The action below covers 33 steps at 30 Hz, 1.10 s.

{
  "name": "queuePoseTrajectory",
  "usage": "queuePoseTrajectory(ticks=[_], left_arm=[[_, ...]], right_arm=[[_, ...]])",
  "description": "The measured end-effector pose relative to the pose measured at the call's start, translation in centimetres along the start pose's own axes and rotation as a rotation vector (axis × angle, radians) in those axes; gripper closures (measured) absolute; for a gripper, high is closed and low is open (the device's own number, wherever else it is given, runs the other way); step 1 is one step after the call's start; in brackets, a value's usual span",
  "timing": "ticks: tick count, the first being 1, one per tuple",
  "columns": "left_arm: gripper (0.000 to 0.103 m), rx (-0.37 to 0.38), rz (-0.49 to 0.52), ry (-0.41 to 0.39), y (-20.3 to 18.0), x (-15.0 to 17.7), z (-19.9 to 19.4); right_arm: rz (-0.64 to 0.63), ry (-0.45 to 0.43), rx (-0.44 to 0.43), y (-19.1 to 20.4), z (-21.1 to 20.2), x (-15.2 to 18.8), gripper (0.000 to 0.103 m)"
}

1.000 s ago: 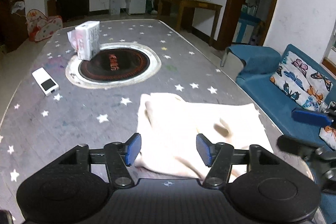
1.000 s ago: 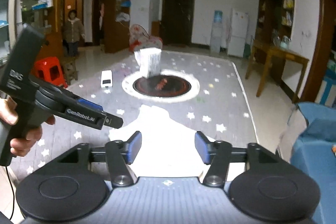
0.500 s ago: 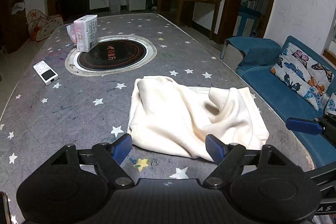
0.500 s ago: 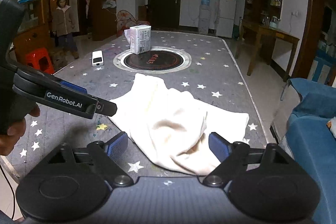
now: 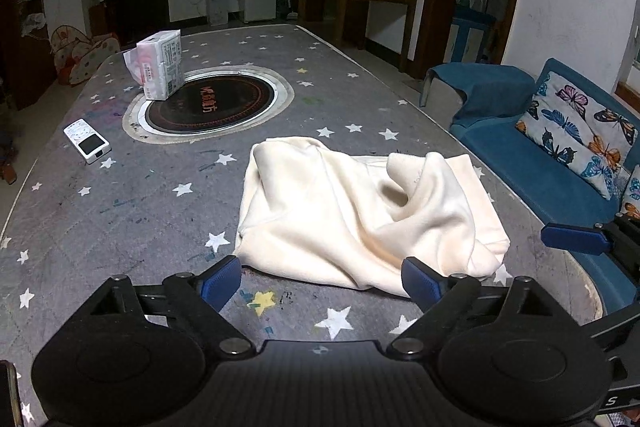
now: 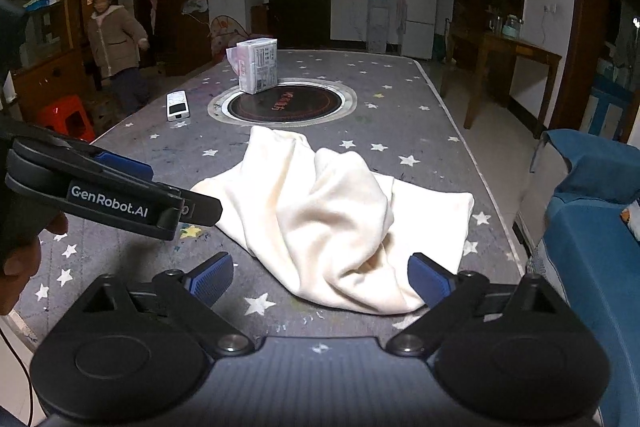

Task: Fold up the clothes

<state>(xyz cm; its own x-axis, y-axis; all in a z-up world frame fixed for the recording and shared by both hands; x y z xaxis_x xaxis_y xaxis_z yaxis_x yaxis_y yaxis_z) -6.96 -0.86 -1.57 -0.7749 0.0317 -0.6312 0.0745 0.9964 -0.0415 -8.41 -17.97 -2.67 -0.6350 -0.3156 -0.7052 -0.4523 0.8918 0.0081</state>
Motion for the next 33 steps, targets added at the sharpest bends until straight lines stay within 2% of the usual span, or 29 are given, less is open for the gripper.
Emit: queuePoseTrajectory(ticks=[33], left_arm=[[0.004, -0.028, 0.032, 0.018, -0.8, 0.8, 0.7]], right_arm=[[0.008, 0.042, 0.003, 0.7, 1.6, 1.2, 0.002]])
Point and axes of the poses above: each gripper's, at about its wrist camera, not at the fingertips, and z roughly the way its jaws point, y to its left, x to its underside, the point moved 3 cm from there along z, roughly the way its jaws point, and after that the axes turned 7 degrees about y, right-handed, at the moved point
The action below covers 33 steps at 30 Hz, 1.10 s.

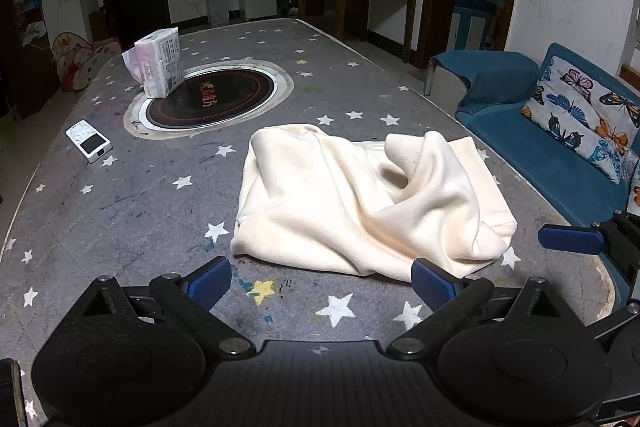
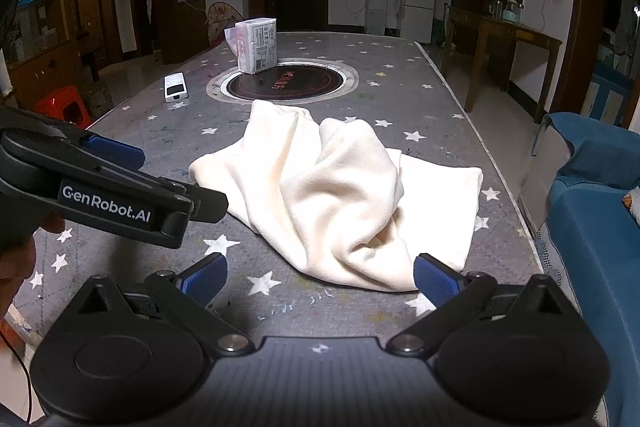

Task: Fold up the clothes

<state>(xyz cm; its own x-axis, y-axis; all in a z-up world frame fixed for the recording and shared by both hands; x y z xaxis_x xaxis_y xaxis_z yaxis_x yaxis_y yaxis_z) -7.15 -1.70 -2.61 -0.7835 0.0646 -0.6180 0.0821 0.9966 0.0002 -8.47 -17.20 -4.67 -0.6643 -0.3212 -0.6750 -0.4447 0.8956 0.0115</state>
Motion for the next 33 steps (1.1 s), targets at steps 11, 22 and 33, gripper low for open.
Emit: queuePoseTrajectory(ticks=[11, 22, 33], left_arm=[[0.003, 0.001, 0.001, 0.012, -0.1, -0.2, 0.6], [0.003, 0.005, 0.002, 0.029, -0.1, -0.5, 1.5], [0.002, 0.009, 0.004, 0.040, -0.1, -1.2, 2.5]], right_arm=[[0.006, 0.009, -0.003, -0.1, 0.6, -0.1, 0.000], [0.012, 0.022, -0.008, -0.4, 1.4, -0.4, 0.000], [0.019, 0.029, -0.012, -0.7, 2.3, -0.9, 0.000]])
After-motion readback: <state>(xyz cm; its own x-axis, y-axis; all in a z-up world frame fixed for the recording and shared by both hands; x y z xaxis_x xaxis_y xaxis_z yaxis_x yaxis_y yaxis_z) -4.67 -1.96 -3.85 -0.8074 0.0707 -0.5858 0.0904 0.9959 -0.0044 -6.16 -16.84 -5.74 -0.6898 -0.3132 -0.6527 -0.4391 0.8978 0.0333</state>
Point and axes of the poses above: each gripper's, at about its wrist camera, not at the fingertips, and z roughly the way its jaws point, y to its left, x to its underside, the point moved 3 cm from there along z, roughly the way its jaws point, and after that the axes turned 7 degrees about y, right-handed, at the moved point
